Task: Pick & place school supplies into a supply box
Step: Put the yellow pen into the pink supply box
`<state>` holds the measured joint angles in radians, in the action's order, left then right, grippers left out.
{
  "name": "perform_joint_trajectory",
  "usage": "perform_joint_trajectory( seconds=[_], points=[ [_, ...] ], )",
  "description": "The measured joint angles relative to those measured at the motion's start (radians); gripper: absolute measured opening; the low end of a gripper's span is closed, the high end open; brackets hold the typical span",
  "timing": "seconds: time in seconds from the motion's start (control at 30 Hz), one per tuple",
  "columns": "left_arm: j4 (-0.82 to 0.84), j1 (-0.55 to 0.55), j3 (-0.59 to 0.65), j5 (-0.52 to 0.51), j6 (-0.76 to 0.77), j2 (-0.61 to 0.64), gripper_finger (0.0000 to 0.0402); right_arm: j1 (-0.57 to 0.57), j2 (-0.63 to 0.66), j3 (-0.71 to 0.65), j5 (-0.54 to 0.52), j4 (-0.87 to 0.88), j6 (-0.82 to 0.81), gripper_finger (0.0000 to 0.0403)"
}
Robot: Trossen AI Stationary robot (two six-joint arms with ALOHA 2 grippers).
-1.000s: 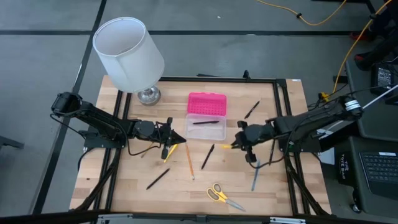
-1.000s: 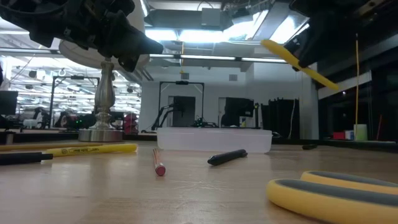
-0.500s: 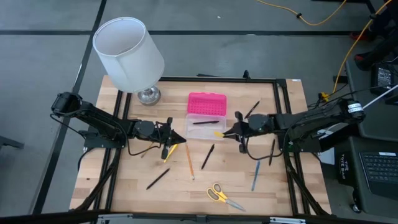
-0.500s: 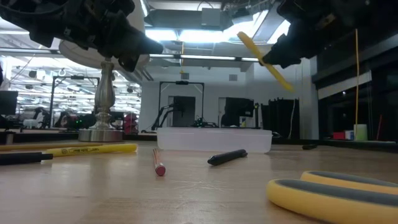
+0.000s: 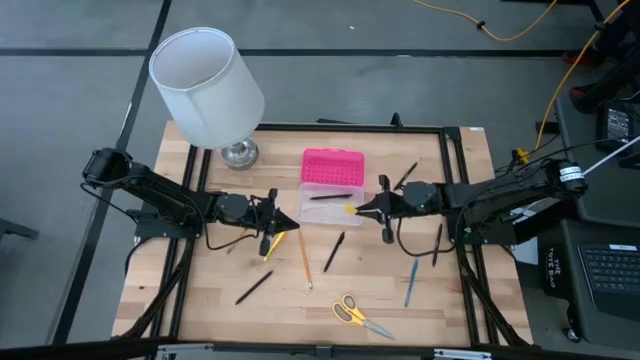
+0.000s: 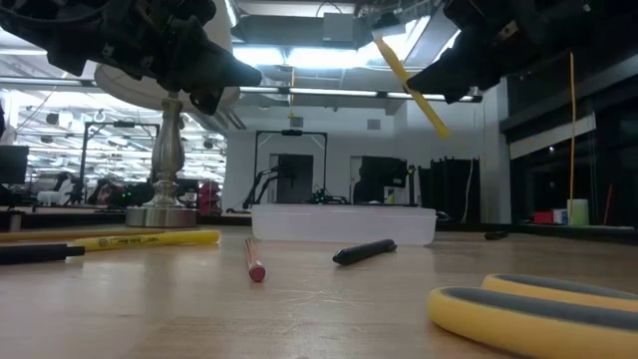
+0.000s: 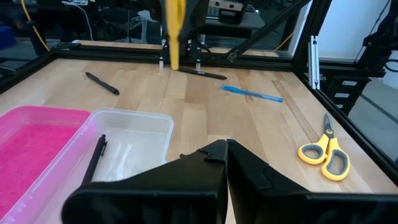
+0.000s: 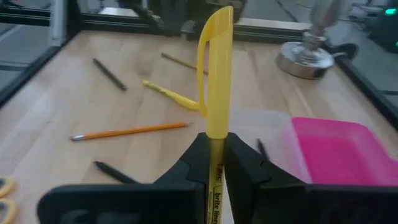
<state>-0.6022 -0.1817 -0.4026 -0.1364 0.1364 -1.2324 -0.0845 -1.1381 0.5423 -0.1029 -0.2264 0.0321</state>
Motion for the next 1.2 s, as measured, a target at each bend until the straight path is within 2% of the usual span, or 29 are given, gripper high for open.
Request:
perform_joint_trajectory(
  seconds=[0.2,0.27,0.4,0.53,0.93,1.2],
  points=[
    [0.000,0.000,0.000,0.000,0.000,0.000,0.0005,0.050,-0.040,0.015,-0.007,0.003,0.003,0.0034],
    [0.000,0.000,0.000,0.000,0.000,0.000,0.0005,0.075,-0.076,0.042,0.019,0.025,0.020,0.0032],
    [0.000,0.000,0.000,0.000,0.000,0.000,0.0006,0.119,-0.173,0.132,0.061,0.072,0.058,0.0034],
    [0.000,0.000,0.000,0.000,0.000,0.000,0.0006,0.158,-0.288,0.256,0.078,0.221,0.107,0.0035],
    [0.000,0.000,0.000,0.000,0.000,0.000,0.0006,0.171,-0.626,0.564,0.111,0.508,0.290,0.0035],
    [0.000,0.000,0.000,0.000,0.000,0.000,0.0005,0.200,-0.753,0.646,0.131,0.579,0.344,0.0038]
  ],
)
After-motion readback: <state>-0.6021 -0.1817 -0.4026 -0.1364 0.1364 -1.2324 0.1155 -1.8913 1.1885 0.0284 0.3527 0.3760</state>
